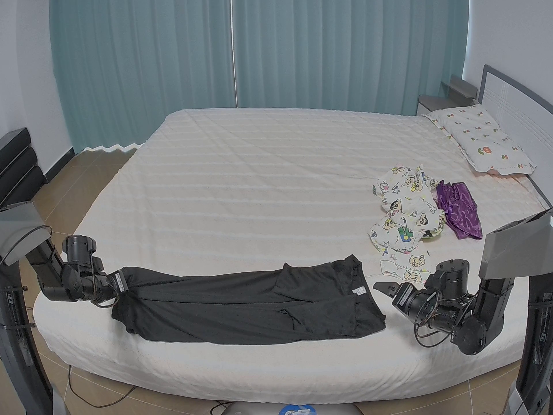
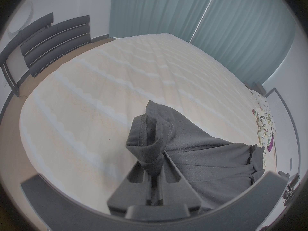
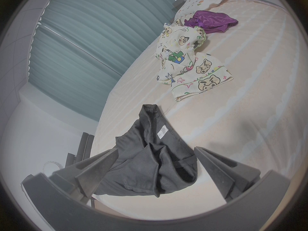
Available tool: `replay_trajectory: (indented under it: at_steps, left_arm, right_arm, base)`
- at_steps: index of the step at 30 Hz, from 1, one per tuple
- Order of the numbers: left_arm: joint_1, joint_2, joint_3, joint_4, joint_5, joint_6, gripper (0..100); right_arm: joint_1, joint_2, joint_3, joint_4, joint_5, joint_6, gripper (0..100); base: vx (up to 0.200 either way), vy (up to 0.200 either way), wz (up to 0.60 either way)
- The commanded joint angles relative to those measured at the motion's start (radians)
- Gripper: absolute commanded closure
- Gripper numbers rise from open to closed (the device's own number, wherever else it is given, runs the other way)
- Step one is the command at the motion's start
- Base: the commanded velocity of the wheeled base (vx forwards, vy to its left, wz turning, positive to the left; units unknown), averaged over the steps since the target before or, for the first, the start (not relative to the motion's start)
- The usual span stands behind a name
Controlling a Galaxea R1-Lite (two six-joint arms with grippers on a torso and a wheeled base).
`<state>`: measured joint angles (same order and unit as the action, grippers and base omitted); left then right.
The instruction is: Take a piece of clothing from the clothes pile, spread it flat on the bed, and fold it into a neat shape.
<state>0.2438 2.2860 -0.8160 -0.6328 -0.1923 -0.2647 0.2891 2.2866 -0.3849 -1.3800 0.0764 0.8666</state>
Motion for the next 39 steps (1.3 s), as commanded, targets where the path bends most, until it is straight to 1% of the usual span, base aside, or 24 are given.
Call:
replay_trajectory:
  at_steps: [1,7,11,17,28,34,35,39]
  left_arm:
    - [0.035,-0.022,-0.005,0.013,-0.021,-0.001,100]
    - [0.077,-0.060,-0.014,0.077,-0.070,-0.001,100]
    - [0.083,-0.063,-0.014,0.079,-0.072,-0.001,100]
    - [0.083,-0.060,-0.014,0.077,-0.073,-0.001,100]
    - [0.084,-0.075,-0.028,0.076,-0.072,-0.010,100]
    - [0.071,-0.077,-0.049,0.079,-0.067,-0.059,100]
    - [0.048,-0.082,-0.051,0.081,-0.059,-0.085,100]
    - [0.003,-0.126,-0.045,0.088,-0.058,-0.122,100]
  right_arm:
    - [0.001,0.001,0.000,-0.001,0.000,0.000,0]
    - [0.001,0.001,0.000,-0.001,0.000,0.002,0]
    - [0.002,0.001,0.000,-0.001,0.000,0.002,0]
    - [0.001,0.001,0.000,-0.001,0.000,0.002,0]
    - [0.001,-0.001,-0.003,-0.001,0.000,0.002,0]
    - [0.001,-0.001,-0.003,-0.001,0.000,0.002,0]
    - [0.001,-0.001,-0.005,-0.001,0.000,0.002,0]
    - [0.001,-0.001,-0.006,-0.001,0.000,0.002,0]
  base:
    - [0.000,0.000,0.00]
    - [0.000,0.000,0.00]
    - [0.000,0.000,0.00]
    - [-0.200,0.000,0.00]
    - [0.000,0.000,0.00]
    - [0.000,0.000,0.00]
    - [0.000,0.000,0.00]
    - [0.000,0.000,0.00]
